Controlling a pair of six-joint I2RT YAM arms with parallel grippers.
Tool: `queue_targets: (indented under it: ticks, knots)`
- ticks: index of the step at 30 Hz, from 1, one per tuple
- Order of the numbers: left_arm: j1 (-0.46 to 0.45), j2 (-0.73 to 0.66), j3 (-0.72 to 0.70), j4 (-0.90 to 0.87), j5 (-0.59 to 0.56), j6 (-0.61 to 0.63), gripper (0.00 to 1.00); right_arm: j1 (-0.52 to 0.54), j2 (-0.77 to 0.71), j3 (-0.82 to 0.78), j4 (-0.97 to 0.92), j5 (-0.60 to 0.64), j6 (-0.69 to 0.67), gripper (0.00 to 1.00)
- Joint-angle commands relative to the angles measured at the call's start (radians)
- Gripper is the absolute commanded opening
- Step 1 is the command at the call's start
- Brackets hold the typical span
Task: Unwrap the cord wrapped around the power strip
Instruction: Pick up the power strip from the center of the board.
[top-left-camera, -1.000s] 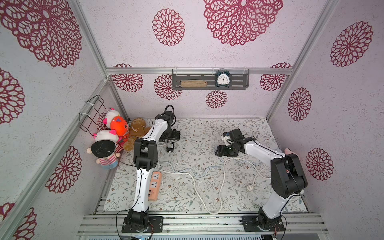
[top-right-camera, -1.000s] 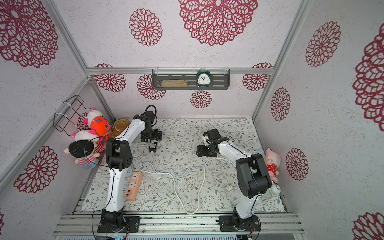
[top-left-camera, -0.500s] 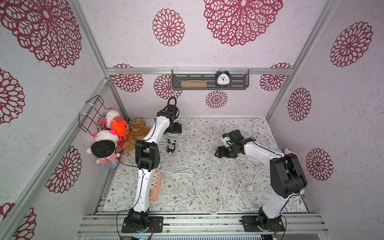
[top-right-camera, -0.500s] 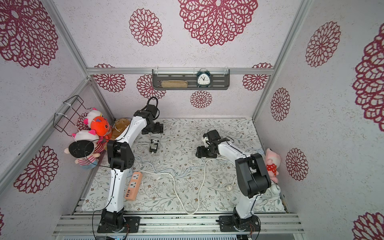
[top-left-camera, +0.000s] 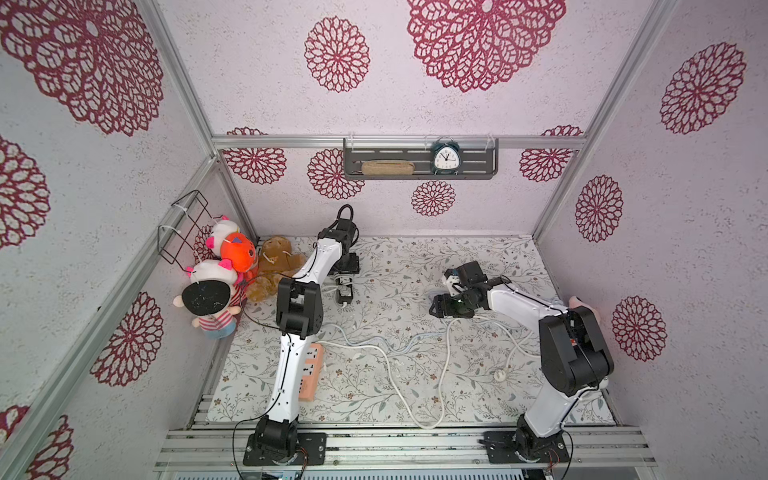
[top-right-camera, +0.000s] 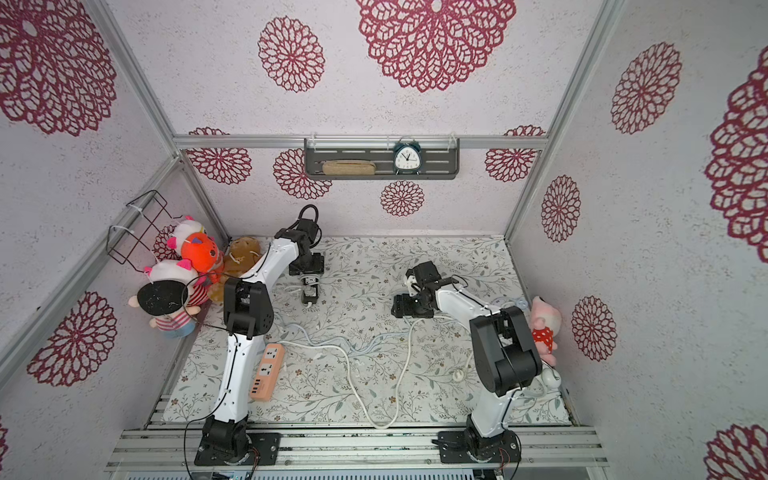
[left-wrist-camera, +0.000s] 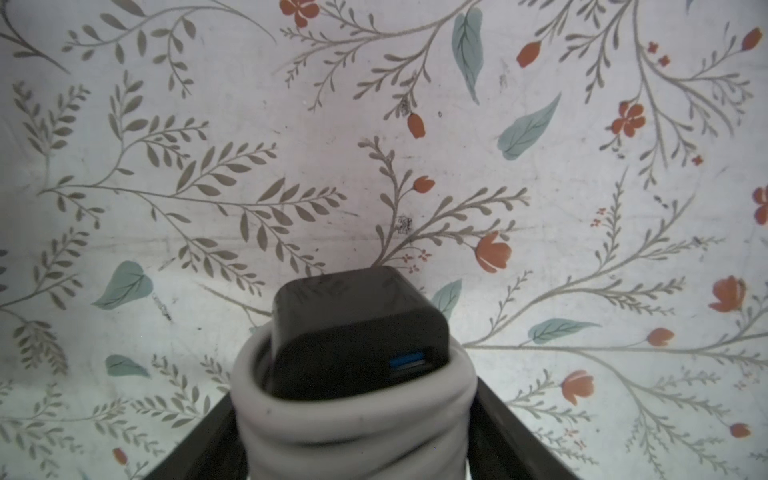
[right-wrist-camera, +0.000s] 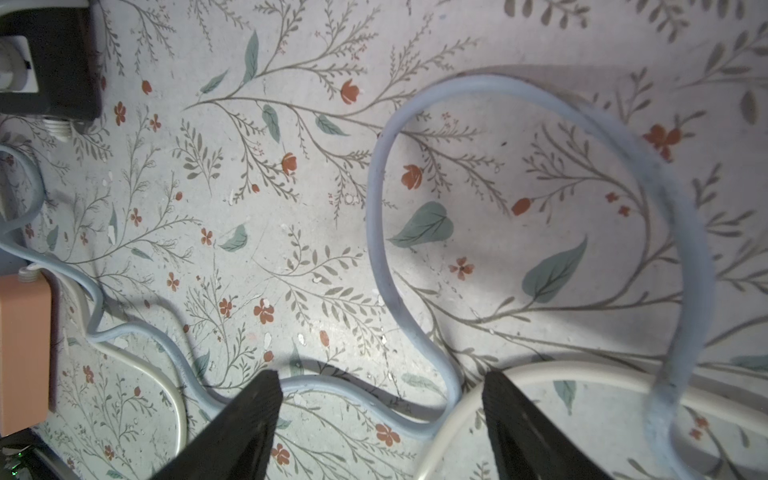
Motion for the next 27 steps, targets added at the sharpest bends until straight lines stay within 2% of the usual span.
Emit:
queue_targets:
  ticks: [1, 7, 10, 11, 12, 15, 17, 20, 27]
  knots:
    - [0.022, 0.000, -0.047, 0.065, 0.055, -0.061, 0.64, 0.021, -0.045, 0.001, 0.011, -0.010, 0.005, 0.80]
    - [0.051, -0.182, -0.284, 0.219, 0.079, -0.191, 0.41, 0.060, -0.067, -0.005, 0.053, -0.050, 0.037, 0.80]
    - [0.071, -0.333, -0.498, 0.396, 0.127, -0.396, 0.18, 0.083, -0.080, -0.016, 0.101, -0.074, 0.103, 0.79]
    - [0.075, -0.390, -0.588, 0.485, 0.139, -0.508, 0.08, 0.088, -0.083, -0.019, 0.117, -0.077, 0.128, 0.79]
    - [0.076, -0.442, -0.683, 0.578, 0.157, -0.621, 0.06, 0.093, -0.084, -0.021, 0.132, -0.075, 0.160, 0.78]
    - [0.057, -0.549, -0.894, 0.746, 0.119, -0.897, 0.00, 0.105, -0.082, -0.007, 0.141, -0.058, 0.233, 0.76]
    - [0.025, -0.623, -0.969, 0.808, 0.055, -1.020, 0.00, 0.121, -0.076, 0.023, 0.114, -0.022, 0.260, 0.75]
    - [-0.038, -0.685, -1.028, 0.856, -0.061, -1.141, 0.00, 0.155, -0.068, 0.069, 0.077, 0.027, 0.285, 0.73]
    - [-0.206, -0.803, -1.172, 0.931, -0.413, -1.453, 0.00, 0.251, -0.045, 0.215, 0.033, 0.151, 0.342, 0.67]
